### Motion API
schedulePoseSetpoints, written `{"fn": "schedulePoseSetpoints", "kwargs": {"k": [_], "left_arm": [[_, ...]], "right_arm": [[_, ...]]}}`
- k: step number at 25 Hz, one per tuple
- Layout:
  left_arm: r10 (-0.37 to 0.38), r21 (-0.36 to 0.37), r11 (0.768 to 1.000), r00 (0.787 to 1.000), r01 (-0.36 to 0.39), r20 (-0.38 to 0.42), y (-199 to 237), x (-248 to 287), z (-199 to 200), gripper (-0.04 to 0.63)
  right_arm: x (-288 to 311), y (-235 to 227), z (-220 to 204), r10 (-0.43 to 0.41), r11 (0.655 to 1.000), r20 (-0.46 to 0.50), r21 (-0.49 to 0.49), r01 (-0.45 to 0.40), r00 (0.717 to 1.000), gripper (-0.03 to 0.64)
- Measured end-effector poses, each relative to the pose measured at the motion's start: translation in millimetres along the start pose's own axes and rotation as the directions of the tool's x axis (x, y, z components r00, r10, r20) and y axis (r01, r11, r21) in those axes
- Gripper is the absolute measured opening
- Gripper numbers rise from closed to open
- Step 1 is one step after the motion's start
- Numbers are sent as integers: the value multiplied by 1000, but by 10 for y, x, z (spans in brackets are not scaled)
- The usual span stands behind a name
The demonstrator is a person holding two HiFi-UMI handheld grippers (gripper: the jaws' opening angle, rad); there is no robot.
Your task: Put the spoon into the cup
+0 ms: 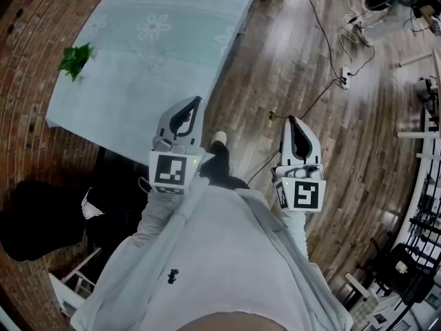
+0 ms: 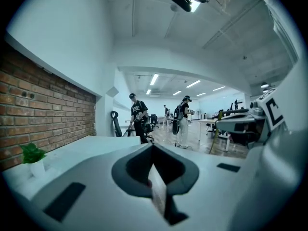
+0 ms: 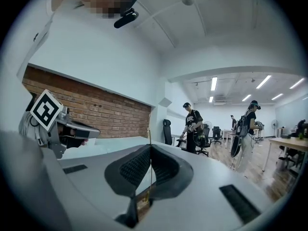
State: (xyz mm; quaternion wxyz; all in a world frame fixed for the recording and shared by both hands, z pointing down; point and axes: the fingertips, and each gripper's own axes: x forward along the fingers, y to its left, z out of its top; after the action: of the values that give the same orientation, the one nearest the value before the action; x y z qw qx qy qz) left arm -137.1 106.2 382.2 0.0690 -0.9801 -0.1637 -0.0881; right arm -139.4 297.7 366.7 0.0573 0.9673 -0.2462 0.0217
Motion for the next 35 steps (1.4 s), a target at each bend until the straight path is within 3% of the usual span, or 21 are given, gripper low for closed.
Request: {"fn": "schedulePoseSetpoints", "kwargs": {"k": [17,26,31,35], "left_arm": [[105,-89,990,994,-105,-5,994,1614,248,18],[181,-86,979,982,-184,-50,1359,1792,160,18],[280,-127,949,956,-289,-84,1617,1760,77,18],[388,-146,904,915,-401,-113,1874,1725,35,18]], "right_arm": [[2068,-534,140,132,991,-17,-30,-132,991,18],[2708,-430,159,249,968,-58,-24,-251,967,18],[3054,-272,153,345,938,-62,-24,-347,937,18],[3426,-104,162,449,892,-59,-29,-451,891,18]]}}
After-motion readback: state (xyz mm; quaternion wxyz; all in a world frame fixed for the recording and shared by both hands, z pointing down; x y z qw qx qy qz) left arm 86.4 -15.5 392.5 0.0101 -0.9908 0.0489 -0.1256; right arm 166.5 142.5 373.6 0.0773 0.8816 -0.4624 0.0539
